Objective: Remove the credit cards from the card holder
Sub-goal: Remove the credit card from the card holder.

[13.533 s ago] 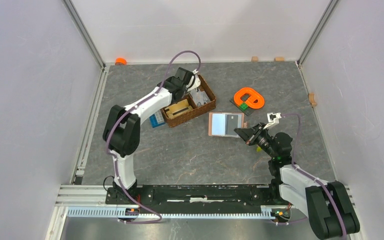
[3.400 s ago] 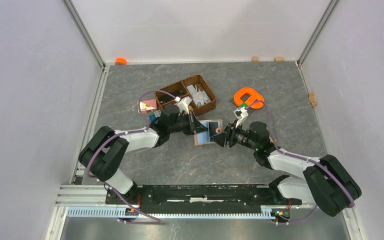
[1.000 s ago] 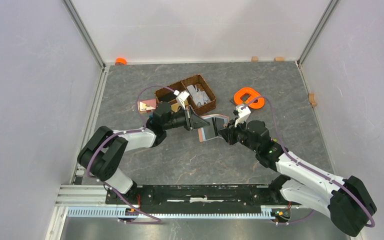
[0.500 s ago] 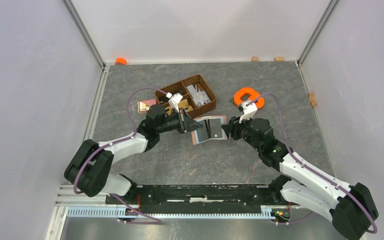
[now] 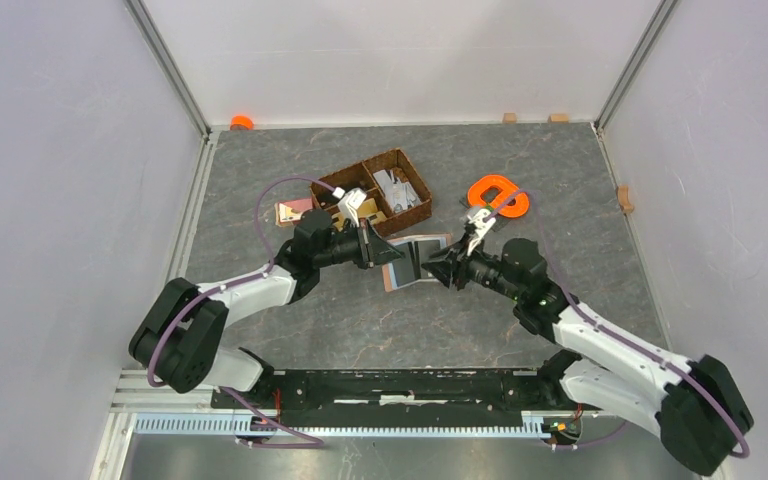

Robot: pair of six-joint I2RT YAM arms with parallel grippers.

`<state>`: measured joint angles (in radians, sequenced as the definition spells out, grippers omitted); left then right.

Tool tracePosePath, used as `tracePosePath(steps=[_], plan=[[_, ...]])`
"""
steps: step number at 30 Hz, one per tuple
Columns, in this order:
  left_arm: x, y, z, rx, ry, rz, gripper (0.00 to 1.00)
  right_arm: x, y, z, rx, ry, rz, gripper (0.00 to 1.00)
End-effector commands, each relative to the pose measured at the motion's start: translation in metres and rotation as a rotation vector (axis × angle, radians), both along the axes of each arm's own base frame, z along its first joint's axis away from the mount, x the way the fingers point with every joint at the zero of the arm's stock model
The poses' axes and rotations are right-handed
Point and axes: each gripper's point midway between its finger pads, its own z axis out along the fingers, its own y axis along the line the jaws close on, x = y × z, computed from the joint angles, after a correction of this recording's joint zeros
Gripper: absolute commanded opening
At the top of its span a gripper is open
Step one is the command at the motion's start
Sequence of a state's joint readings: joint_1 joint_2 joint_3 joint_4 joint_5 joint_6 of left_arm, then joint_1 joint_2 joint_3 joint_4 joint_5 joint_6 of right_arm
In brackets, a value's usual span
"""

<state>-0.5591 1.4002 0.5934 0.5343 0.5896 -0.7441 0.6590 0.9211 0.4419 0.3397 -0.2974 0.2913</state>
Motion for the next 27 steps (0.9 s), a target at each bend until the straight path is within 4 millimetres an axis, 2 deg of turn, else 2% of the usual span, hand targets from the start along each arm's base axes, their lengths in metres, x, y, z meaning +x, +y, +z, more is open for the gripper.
tracePosePath(steps=[1, 7, 13, 22, 27], plan=[[-0.006, -0.01, 0.027, -0.072, -0.087, -0.063, 0.02, -0.008, 0.022, -0.002, 0.018, 0.05, 0.134, 0.34], [-0.016, -0.015, 0.041, -0.137, -0.118, -0.111, 0.02, 0.003, 0.012, -0.015, 0.029, 0.113, 0.089, 0.32], [-0.027, -0.021, 0.058, -0.226, -0.138, -0.175, 0.02, 0.009, -0.006, -0.01, 0.137, 0.16, 0.09, 0.32], [-0.048, -0.027, 0.082, -0.307, -0.196, -0.263, 0.02, -0.004, -0.004, 0.006, 0.204, 0.14, 0.173, 0.35], [-0.05, -0.028, 0.085, -0.326, -0.196, -0.275, 0.02, -0.013, 0.0, 0.012, 0.243, 0.147, 0.234, 0.32]])
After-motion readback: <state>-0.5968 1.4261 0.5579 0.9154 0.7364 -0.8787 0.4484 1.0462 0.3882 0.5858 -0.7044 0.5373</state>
